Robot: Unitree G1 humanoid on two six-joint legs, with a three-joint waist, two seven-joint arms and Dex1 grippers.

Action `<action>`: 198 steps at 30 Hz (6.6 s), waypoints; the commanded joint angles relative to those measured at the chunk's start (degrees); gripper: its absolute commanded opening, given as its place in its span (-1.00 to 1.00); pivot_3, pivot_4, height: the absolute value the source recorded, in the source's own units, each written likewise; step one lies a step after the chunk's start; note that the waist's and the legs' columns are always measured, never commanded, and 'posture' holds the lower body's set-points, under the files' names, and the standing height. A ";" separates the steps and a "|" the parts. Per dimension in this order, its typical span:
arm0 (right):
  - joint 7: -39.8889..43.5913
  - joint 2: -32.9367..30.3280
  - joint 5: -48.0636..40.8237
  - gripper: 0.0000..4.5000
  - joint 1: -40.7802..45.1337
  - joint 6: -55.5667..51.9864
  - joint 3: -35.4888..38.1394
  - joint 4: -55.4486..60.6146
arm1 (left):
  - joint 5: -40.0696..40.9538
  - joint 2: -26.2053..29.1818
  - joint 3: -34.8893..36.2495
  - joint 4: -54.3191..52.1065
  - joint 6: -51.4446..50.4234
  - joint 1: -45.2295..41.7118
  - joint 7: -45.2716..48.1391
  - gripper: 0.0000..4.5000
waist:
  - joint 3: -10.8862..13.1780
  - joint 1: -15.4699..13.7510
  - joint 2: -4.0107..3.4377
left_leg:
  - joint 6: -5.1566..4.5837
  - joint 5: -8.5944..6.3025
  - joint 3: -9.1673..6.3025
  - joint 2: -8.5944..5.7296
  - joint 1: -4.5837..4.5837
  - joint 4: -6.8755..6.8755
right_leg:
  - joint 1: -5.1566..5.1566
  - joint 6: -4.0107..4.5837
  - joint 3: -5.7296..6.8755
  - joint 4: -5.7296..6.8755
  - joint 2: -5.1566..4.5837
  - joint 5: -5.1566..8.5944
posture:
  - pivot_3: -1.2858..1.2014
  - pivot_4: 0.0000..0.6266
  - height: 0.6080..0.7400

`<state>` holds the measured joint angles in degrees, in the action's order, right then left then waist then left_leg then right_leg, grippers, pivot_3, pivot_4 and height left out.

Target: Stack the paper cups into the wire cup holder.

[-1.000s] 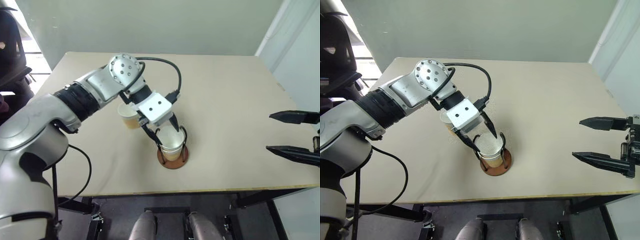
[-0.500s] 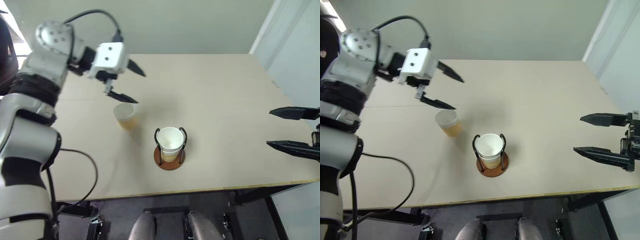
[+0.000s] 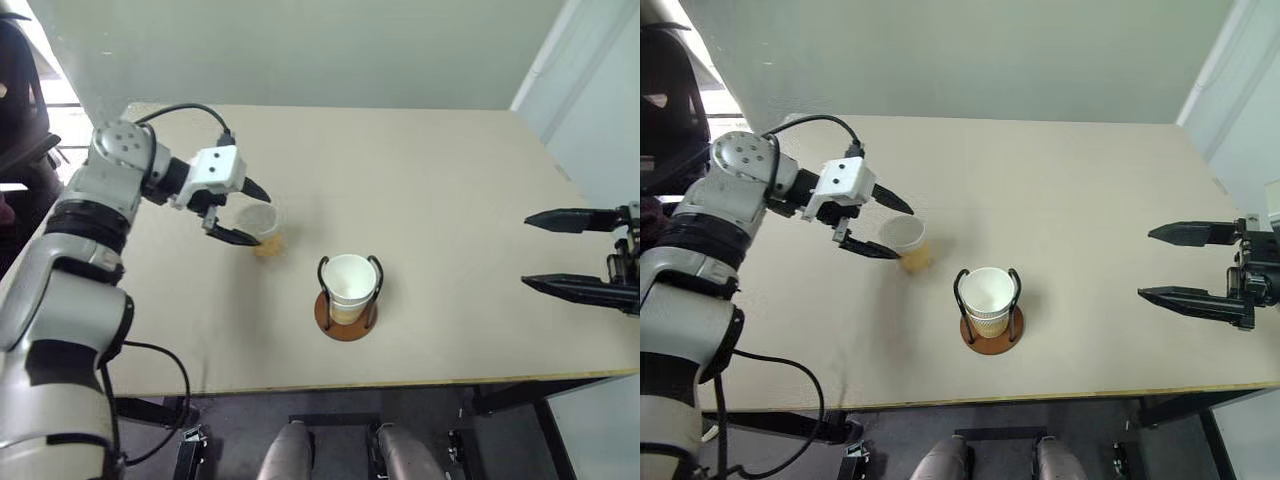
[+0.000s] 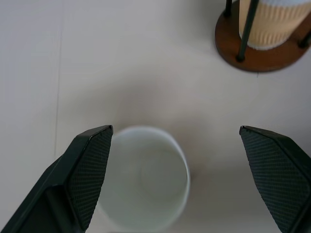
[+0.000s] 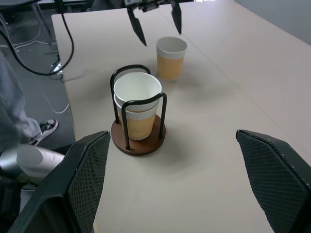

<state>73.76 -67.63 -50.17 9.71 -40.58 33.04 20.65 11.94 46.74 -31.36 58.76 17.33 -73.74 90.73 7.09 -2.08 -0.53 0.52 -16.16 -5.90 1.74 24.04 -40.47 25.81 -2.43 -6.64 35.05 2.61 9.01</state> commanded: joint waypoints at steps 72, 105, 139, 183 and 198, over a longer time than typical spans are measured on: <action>-3.21 1.96 -2.45 0.88 -8.23 -4.31 12.18 9.33 | 37.74 8.24 -37.83 -39.41 -0.41 -18.90 1.77 -0.98 | 0.04 0.35 -0.02 | -0.31 -0.13 0.51 -0.05 -0.08 -0.17 | -0.05 0.30 -0.67 -0.08 0.06 0.10 | 0.03 -0.52 1.00; -2.90 0.35 -1.47 0.88 -7.17 -3.15 10.84 7.56 | 37.95 7.60 -37.65 -35.82 -0.64 -16.84 1.77 -0.98 | 0.04 0.35 -0.02 | -0.44 -0.21 0.80 -0.08 -0.09 -0.17 | 0.04 0.16 -1.06 -0.12 0.08 0.08 | 0.03 -0.52 1.00; 0.29 -1.16 0.78 0.88 0.01 1.51 -0.43 0.20 | 32.92 7.71 -27.57 -31.01 -3.51 -13.43 1.77 0.98 | 0.05 0.56 -0.01 | -0.50 -0.24 1.07 -0.03 -0.10 -0.20 | 0.09 0.00 -1.20 -0.13 0.06 -0.02 | 0.03 -0.52 1.00; 16.04 7.47 16.25 0.88 26.04 14.75 -27.89 -26.03 | 31.40 22.17 60.26 -69.85 -44.83 72.81 -13.88 0.98 | -0.05 3.41 -0.13 | -0.26 -0.02 1.34 0.09 -1.03 0.48 | 0.35 1.35 -1.39 1.16 0.17 0.34 | 0.03 -0.52 1.00; 16.66 8.40 18.05 0.88 26.99 15.78 -27.79 -27.79 | 29.06 21.19 61.27 -70.97 -46.10 72.56 -13.67 0.98 | -0.05 3.41 -0.13 | -0.23 -0.06 1.34 0.10 -1.02 0.51 | 0.35 1.36 -1.40 1.06 0.16 0.34 | 0.03 -0.52 1.00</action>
<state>90.12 -58.72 -31.96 35.73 -25.38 3.71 -7.60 41.01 67.93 28.16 -11.26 -28.81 -0.74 76.99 7.04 1.33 -0.66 0.29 -16.22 -4.56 1.84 23.03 -39.96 26.16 -1.07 -8.05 36.10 2.77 9.35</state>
